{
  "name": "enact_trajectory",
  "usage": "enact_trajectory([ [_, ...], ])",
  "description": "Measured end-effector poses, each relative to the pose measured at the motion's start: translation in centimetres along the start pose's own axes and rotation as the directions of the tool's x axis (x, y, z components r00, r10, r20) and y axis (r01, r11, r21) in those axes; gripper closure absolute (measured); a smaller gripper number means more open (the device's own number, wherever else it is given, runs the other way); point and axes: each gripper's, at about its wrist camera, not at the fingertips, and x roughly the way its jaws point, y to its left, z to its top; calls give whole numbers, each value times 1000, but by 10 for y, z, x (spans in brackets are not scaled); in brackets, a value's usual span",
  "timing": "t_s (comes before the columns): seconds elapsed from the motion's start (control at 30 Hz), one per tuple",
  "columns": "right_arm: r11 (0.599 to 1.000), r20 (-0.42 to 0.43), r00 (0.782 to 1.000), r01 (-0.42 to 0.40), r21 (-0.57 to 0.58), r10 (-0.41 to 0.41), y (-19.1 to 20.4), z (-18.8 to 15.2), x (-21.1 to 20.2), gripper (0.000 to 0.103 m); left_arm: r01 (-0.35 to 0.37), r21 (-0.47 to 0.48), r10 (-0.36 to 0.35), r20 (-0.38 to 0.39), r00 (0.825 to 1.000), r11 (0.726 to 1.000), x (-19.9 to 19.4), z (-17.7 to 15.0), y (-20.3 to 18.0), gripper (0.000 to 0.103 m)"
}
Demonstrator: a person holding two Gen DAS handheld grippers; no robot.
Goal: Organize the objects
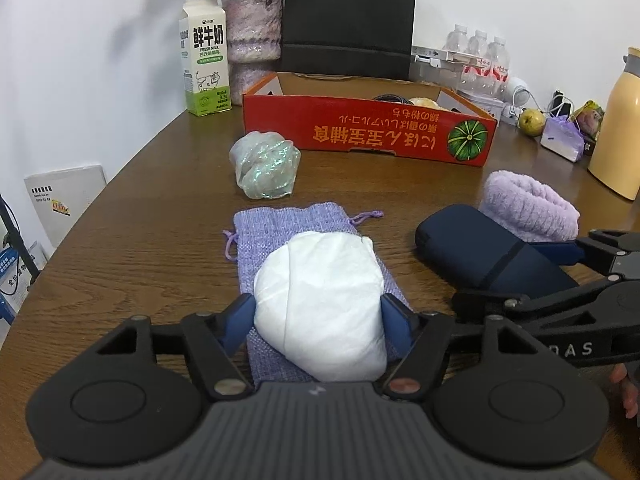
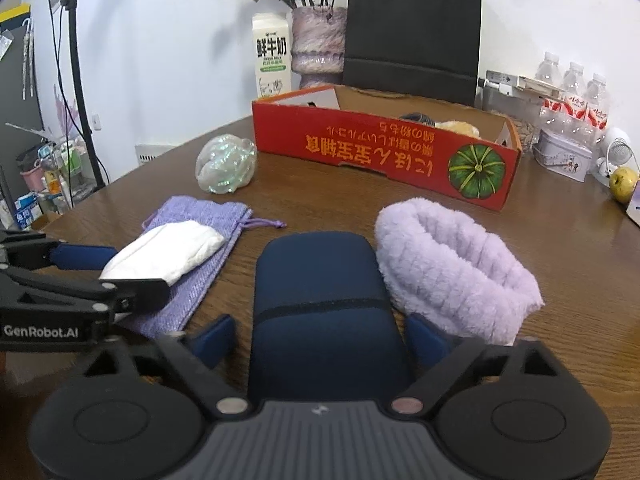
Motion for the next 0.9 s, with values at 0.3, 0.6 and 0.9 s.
enact_trajectory([
  [0.3,1000,16,1000,-5,15,5,-2,1,-4,31,-9,-16,9,14,1000,1000,-12,2,5,35],
  [0.6,1000,35,999,-17,12,17,4,-1,-15,33,-17,-28,18,44,999,999,-29,1,8,36],
  [0.9,1000,90,996,-11,-1,11,11,2,-36,46,-15,-27,17,75,997,1000,-46,3,5,36],
])
